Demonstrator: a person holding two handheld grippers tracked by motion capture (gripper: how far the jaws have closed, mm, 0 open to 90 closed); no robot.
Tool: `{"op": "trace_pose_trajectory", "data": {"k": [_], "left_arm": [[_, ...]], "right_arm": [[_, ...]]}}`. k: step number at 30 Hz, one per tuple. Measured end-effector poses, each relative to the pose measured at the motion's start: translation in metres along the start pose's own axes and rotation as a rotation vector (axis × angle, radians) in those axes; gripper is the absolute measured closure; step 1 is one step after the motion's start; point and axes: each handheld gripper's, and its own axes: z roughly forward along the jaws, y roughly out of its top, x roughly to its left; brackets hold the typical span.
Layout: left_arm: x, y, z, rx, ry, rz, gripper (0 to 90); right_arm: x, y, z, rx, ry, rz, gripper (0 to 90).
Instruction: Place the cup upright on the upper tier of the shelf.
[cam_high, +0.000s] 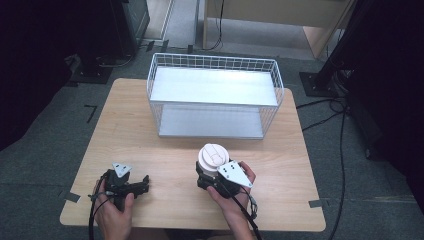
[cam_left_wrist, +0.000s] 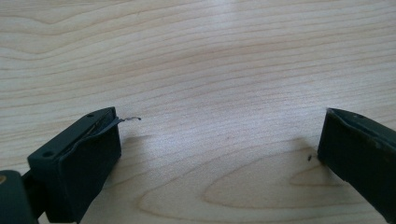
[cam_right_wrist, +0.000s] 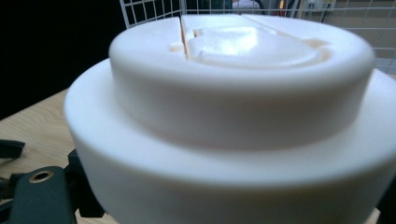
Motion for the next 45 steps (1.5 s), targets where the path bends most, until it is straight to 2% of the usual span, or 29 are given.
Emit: {"op": "trace_pose_trajectory", "data": {"k": [1, 7, 15, 18, 28, 29, 30, 40, 45], "left_arm": [[0.0, 0.0, 0.0, 0.0, 0.0, 0.0, 0.0], [0.0, 0.0, 0.0, -0.001, 0.0, -0.001, 0.0], [0.0, 0.0, 0.0, 0.0, 0.001, 0.001, 0.0], [0.0, 0.0, 0.0, 0.0, 0.001, 0.001, 0.0], [0.0, 0.0, 0.0, 0.0, 0.001, 0.0, 0.0], [0.0, 0.0, 0.0, 0.0, 0.001, 0.001, 0.0], [0.0, 0.0, 0.0, -0.001, 0.002, 0.001, 0.0], [0.0, 0.0, 0.0, -0.001, 0.001, 0.001, 0.0], [0.0, 0.0, 0.0, -0.001, 0.002, 0.001, 0.0]], "right_arm": [[0.0, 0.001, 0.0, -0.002, 0.001, 0.011, 14.7], [0.0, 0.01, 0.002, -0.033, -0.008, -0.001, 14.7], [0.001, 0.034, 0.005, -0.092, -0.013, -0.029, 14.7], [0.0, 0.046, 0.008, -0.115, -0.022, -0.046, 14.7], [-0.002, 0.085, 0.016, -0.196, -0.044, -0.055, 14.8], [-0.002, 0.093, 0.018, -0.211, -0.052, -0.063, 14.7], [-0.002, 0.093, 0.018, -0.211, -0.052, -0.063, 14.7], [-0.004, 0.141, 0.022, -0.285, -0.078, -0.107, 14.8], [-0.005, 0.156, 0.024, -0.31, -0.084, -0.118, 14.8]]}}
